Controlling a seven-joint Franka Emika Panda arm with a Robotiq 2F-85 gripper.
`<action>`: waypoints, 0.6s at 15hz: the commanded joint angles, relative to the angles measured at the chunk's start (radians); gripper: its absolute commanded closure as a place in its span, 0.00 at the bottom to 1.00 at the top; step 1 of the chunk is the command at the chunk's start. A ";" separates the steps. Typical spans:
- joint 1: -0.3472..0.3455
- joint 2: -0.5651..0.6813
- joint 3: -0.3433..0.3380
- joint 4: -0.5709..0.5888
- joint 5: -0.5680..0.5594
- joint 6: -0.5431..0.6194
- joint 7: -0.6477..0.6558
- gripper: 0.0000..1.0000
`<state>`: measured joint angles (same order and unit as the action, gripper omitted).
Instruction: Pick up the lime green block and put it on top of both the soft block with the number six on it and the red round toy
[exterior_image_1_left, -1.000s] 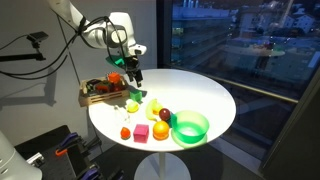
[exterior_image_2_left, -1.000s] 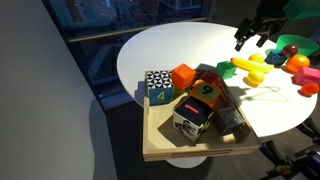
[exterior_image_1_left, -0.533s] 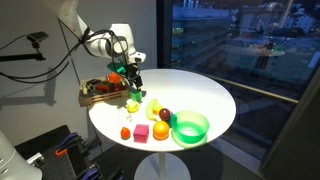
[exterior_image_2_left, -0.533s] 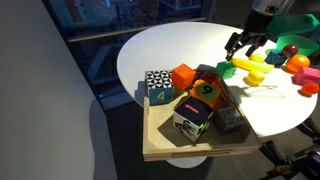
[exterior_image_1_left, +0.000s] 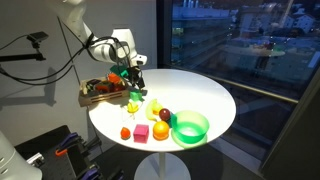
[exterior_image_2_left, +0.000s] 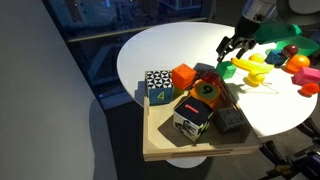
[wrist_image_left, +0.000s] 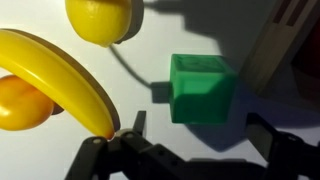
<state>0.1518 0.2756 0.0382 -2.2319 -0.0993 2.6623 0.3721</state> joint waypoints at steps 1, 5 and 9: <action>0.021 0.040 -0.023 0.040 -0.019 0.020 0.001 0.00; 0.026 0.072 -0.022 0.054 -0.005 0.027 -0.018 0.00; 0.034 0.099 -0.030 0.072 -0.007 0.013 -0.015 0.28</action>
<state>0.1713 0.3469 0.0269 -2.1955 -0.0993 2.6851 0.3679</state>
